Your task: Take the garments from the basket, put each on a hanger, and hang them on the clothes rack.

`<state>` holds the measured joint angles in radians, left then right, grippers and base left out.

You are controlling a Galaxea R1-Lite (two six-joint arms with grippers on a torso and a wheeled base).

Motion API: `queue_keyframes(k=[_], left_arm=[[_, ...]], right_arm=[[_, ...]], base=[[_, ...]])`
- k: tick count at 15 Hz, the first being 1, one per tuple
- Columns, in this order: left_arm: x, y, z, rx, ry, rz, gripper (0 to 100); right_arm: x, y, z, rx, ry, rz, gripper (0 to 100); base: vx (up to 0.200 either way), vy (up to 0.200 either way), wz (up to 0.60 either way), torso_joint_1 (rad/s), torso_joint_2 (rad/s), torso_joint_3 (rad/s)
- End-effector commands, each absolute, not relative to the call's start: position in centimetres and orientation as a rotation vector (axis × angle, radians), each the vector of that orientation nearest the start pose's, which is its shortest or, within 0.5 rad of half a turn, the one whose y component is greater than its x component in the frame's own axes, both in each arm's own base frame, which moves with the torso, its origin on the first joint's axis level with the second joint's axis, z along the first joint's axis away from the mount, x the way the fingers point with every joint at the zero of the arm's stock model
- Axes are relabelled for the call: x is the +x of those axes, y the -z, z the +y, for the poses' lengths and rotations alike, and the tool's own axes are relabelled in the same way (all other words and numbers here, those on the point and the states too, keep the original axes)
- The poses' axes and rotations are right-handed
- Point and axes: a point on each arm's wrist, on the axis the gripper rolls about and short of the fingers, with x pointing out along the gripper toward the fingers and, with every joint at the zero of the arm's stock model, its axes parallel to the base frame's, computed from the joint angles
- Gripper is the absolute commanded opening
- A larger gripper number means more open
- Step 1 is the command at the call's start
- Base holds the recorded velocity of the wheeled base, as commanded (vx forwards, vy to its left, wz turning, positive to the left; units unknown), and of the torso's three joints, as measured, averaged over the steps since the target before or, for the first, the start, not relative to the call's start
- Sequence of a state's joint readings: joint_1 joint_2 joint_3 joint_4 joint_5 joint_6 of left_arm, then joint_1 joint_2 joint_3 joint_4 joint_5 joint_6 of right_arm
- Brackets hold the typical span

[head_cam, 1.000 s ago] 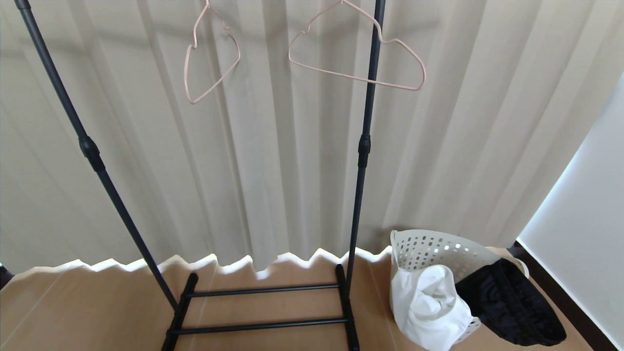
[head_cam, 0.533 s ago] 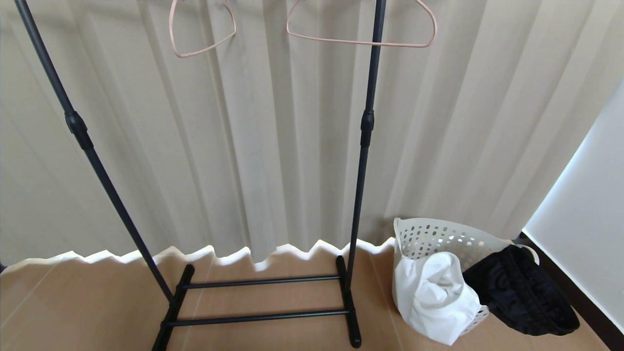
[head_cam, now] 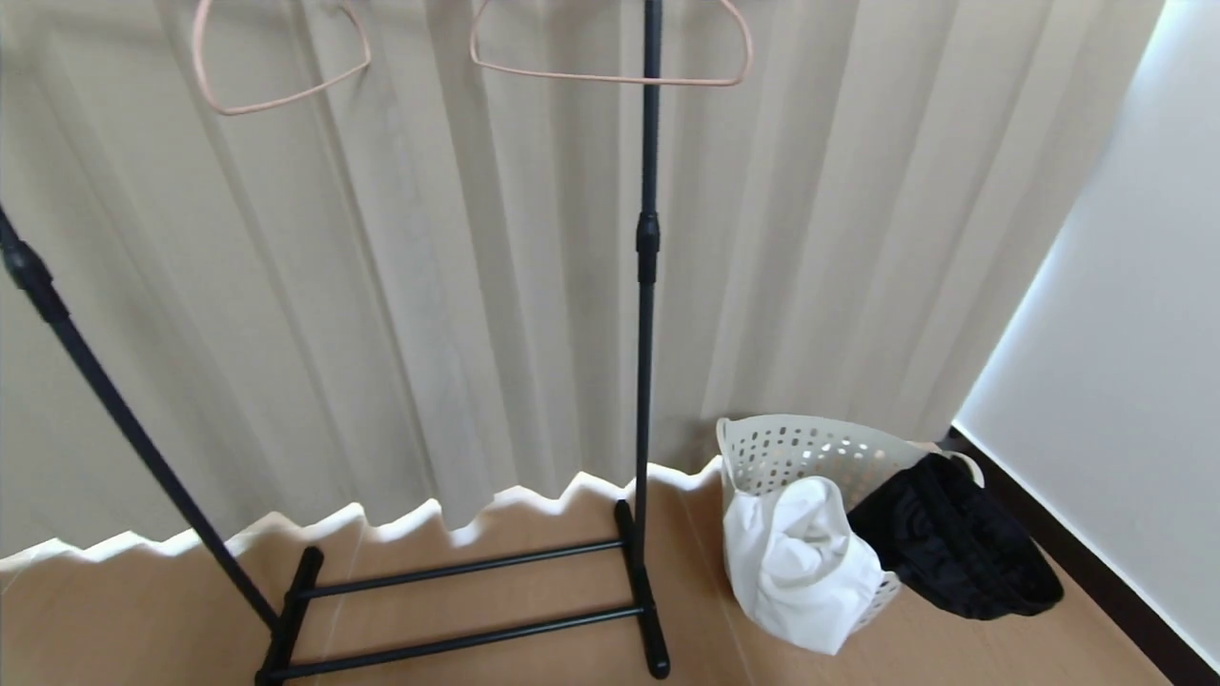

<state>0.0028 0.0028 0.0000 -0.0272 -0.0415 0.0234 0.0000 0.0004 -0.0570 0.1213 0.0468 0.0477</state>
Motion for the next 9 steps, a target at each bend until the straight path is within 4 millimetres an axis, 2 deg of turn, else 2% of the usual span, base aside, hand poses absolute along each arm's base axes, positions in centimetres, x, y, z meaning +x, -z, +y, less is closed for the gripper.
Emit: queue_keyframes(k=[1, 2, 4, 9], left_arm=[[-2.26, -7.84, -0.10, 0.024, 0.038, -0.025, 100], [-2.25, -7.84, -0.10, 0.024, 0.038, -0.023, 100], [-2.26, -7.84, -0.10, 0.024, 0.038, -0.025, 100], [-2.26, -7.84, -0.10, 0.020, 0.037, -0.025, 100]], right_arm=[[-2.76, -7.87, 0.11, 0.049, -0.046, 0.066, 100], [-2.76, -7.87, 0.11, 0.049, -0.046, 0.066, 100], [-2.76, -7.87, 0.11, 0.049, -0.046, 0.066, 100], [-2.76, -7.87, 0.11, 0.049, -0.046, 0.066, 100]], base=[[0.000, 0.000, -0.60, -0.002, 0.00, 0.007], [0.000, 0.000, -0.60, -0.002, 0.00, 0.002], [0.000, 0.000, 0.00, 0.000, 0.00, 0.000], [0.200, 0.000, 0.00, 0.000, 0.00, 0.004]])
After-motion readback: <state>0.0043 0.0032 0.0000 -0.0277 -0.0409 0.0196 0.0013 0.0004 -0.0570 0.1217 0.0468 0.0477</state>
